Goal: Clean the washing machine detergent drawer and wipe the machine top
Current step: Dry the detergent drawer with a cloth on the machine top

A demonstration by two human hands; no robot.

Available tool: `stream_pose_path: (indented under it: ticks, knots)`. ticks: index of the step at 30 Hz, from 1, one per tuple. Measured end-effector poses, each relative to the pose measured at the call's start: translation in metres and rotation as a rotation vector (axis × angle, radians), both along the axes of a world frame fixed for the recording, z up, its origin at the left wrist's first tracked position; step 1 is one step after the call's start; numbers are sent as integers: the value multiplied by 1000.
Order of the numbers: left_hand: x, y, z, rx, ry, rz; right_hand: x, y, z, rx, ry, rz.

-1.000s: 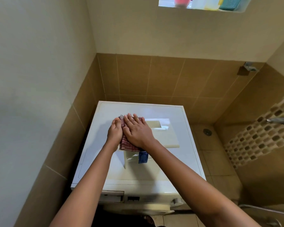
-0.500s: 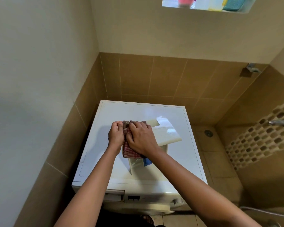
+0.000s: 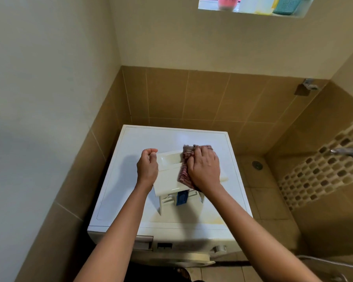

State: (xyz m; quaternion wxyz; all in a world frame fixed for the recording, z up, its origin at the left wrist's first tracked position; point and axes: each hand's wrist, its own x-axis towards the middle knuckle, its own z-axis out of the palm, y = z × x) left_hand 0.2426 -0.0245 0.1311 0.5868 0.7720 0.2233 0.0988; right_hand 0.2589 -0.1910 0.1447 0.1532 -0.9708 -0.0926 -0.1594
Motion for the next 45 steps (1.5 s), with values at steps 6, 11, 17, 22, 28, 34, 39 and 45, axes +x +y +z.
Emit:
stream_pose_path:
  ticks: [6, 11, 17, 22, 28, 34, 39, 45]
  knots:
    - [-2, 3, 0, 14, 27, 5, -38, 57, 1, -10, 233, 412]
    - [-6, 11, 0, 41, 11, -40, 4, 46, 7, -49, 359, 377]
    - [-11, 6, -2, 70, -22, 2, 48, -24, 4, -12, 449, 105]
    - [-11, -1, 1, 74, -37, 91, 29, -59, 1, 265, 551, -36]
    - [-10, -4, 0, 52, -14, 132, -31, -40, -13, 125, 263, -65]
    - [-11, 1, -1, -9, 35, 99, -68, 27, -11, 52, 207, 164]
    - [-12, 9, 0, -33, 34, 41, -74, 55, -13, -83, 33, 382]
    - [-9, 11, 0, 12, 35, 9, -40, -13, -38, -98, -268, 580]
